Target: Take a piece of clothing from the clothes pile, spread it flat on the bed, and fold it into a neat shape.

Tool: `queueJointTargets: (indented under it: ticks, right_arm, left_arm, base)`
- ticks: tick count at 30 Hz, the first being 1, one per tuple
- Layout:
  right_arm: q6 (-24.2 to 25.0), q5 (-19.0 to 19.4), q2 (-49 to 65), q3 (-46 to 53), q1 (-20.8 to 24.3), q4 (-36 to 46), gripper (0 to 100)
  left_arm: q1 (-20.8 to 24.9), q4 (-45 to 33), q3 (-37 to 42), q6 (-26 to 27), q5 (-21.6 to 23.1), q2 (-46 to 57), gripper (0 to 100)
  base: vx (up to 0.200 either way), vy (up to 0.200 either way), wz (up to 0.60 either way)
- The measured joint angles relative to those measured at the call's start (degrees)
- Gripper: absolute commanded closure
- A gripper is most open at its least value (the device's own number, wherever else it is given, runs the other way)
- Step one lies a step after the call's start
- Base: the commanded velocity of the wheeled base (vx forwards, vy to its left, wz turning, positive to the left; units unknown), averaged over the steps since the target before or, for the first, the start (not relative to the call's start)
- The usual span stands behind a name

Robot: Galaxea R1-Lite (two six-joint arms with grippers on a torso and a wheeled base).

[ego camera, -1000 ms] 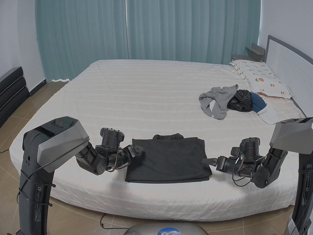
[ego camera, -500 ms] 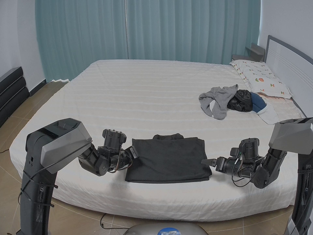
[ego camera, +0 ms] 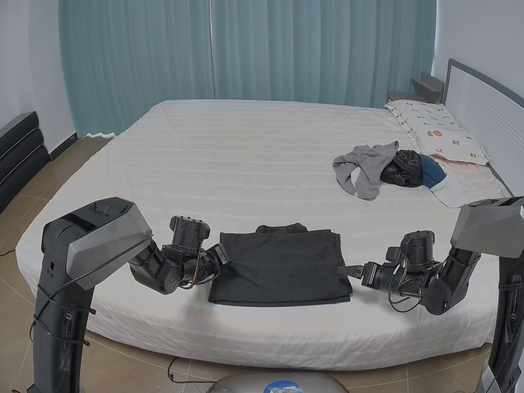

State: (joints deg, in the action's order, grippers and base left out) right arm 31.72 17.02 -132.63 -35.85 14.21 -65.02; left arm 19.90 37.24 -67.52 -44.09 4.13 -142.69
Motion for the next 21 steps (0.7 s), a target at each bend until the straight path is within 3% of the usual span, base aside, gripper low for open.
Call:
queueJointTargets:
  ticks: [14,21]
  right_arm:
    - [0.0,0.0,-0.1,-0.1,-0.1,0.1,0]
    - [0.0,0.0,-0.2,-0.1,0.0,0.1,0]
  left_arm:
    - [0.1,-0.1,0.2,-4.1,-0.3,1.0,100]
    - [0.1,-0.3,0.0,-4.9,-0.3,1.5,100]
  base:
    - [0.0,0.0,0.0]
    - [0.0,0.2,0.0]
